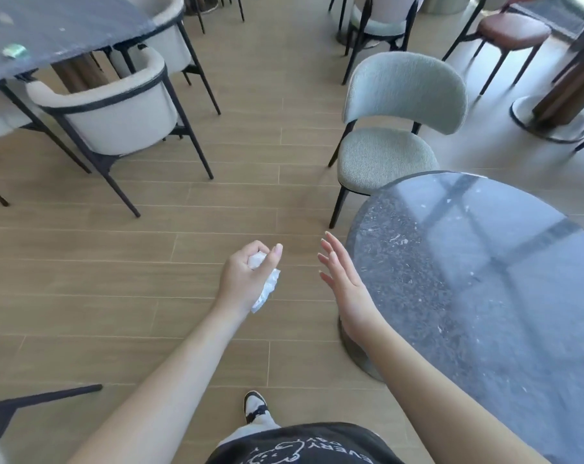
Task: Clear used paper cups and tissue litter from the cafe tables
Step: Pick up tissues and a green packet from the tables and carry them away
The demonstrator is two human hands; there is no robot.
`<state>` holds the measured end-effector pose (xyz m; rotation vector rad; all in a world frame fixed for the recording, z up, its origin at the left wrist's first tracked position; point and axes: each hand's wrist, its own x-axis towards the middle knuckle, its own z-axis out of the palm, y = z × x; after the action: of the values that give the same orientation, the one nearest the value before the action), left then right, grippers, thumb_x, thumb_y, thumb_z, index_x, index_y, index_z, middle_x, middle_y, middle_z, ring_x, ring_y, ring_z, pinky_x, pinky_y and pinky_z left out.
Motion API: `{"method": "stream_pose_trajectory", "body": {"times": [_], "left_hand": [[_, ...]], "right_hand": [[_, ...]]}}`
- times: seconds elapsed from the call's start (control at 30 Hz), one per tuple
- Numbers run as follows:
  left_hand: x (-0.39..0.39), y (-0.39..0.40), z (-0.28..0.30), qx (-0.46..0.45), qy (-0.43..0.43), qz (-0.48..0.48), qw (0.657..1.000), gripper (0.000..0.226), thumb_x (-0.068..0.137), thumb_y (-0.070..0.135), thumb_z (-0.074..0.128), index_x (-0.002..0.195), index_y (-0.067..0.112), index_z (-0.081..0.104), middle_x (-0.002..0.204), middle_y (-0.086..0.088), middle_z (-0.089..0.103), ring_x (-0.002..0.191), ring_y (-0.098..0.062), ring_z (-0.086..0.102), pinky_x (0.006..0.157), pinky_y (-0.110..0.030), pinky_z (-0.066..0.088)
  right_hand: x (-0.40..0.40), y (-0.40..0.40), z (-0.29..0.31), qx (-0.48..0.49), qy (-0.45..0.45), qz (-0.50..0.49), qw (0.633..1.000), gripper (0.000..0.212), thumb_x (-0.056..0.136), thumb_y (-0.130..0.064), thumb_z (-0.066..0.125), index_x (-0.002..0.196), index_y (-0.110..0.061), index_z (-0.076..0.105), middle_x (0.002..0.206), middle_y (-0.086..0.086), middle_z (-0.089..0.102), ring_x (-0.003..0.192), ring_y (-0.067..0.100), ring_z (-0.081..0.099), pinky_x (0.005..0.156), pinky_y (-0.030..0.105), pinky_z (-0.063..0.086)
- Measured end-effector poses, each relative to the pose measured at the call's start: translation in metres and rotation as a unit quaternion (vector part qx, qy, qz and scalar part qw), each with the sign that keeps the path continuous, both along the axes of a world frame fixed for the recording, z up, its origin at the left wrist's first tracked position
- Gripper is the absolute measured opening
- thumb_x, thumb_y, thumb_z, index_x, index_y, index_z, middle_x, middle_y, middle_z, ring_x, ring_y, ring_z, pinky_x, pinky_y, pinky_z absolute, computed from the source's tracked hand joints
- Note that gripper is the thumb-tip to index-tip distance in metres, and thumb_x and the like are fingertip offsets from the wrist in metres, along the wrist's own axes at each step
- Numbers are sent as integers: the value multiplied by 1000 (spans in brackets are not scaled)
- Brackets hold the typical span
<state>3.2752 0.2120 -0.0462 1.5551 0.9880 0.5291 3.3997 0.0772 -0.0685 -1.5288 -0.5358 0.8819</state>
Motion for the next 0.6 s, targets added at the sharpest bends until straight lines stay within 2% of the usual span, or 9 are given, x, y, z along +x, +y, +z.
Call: {"method": "stream_pose_trajectory", "body": {"times": [0.07, 0.17, 0.27, 0.37, 0.43, 0.5, 0.53, 0.6], "left_hand": [[-20, 25, 0, -7, -10, 30, 999, 48, 90, 48, 64, 61, 15, 46, 50, 12, 34, 42, -9, 35, 42, -18, 28], [-48, 62, -1, -9, -10, 65, 998, 46, 100, 32, 62, 67, 7, 45, 50, 11, 36, 40, -13, 35, 39, -19, 29], [-72, 95, 2, 15, -15, 89, 996, 29, 100, 30, 63, 73, 20, 57, 56, 15, 52, 43, -6, 46, 42, -15, 38], [-93, 122, 9, 24, -31, 118, 992, 10, 93, 33, 64, 83, 29, 66, 69, 21, 62, 53, 1, 57, 49, -10, 43], [-105, 138, 13, 16, -37, 144, 989, 11, 85, 39, 62, 84, 30, 68, 71, 21, 62, 57, -2, 57, 58, -23, 50], [-115, 153, 15, -4, -46, 164, 985, 14, 84, 41, 61, 86, 30, 69, 72, 19, 62, 62, -15, 58, 61, -38, 51], [-119, 160, 15, -6, -52, 171, 984, 15, 84, 41, 61, 87, 29, 69, 72, 17, 62, 65, -19, 58, 62, -42, 51], [-125, 175, 15, -22, -79, 186, 979, 17, 85, 41, 61, 86, 26, 69, 74, 11, 62, 68, -24, 59, 59, -41, 49]], "right_hand": [[-13, 29, 3, 0, -9, 11, 1000, 46, 96, -63, 44, 141, -60, 41, 150, -30, 42, 138, -5, 43, 119, 37, 36], [-34, 71, 9, 3, -16, 31, 999, 46, 99, -58, 42, 145, -55, 38, 154, -26, 40, 139, -3, 42, 120, 38, 35], [-54, 107, 12, 10, -22, 57, 998, 48, 100, -56, 43, 148, -51, 37, 155, -23, 39, 139, -3, 42, 120, 38, 34], [-69, 140, 15, 10, -32, 91, 995, 54, 94, -66, 44, 146, -53, 38, 153, -25, 41, 138, -5, 42, 120, 39, 34], [-77, 160, 18, 11, -38, 111, 993, 57, 91, -70, 45, 145, -55, 38, 152, -28, 41, 139, -5, 42, 120, 40, 33], [-82, 179, 20, 13, -43, 127, 991, 57, 91, -72, 45, 145, -55, 38, 151, -30, 42, 138, -5, 42, 120, 41, 34], [-84, 187, 21, 14, -46, 136, 990, 56, 92, -72, 44, 145, -56, 38, 150, -32, 41, 138, -6, 42, 120, 41, 34], [-85, 204, 23, 16, -51, 153, 987, 53, 93, -72, 42, 144, -57, 38, 150, -35, 40, 137, -7, 42, 119, 41, 34]]}}
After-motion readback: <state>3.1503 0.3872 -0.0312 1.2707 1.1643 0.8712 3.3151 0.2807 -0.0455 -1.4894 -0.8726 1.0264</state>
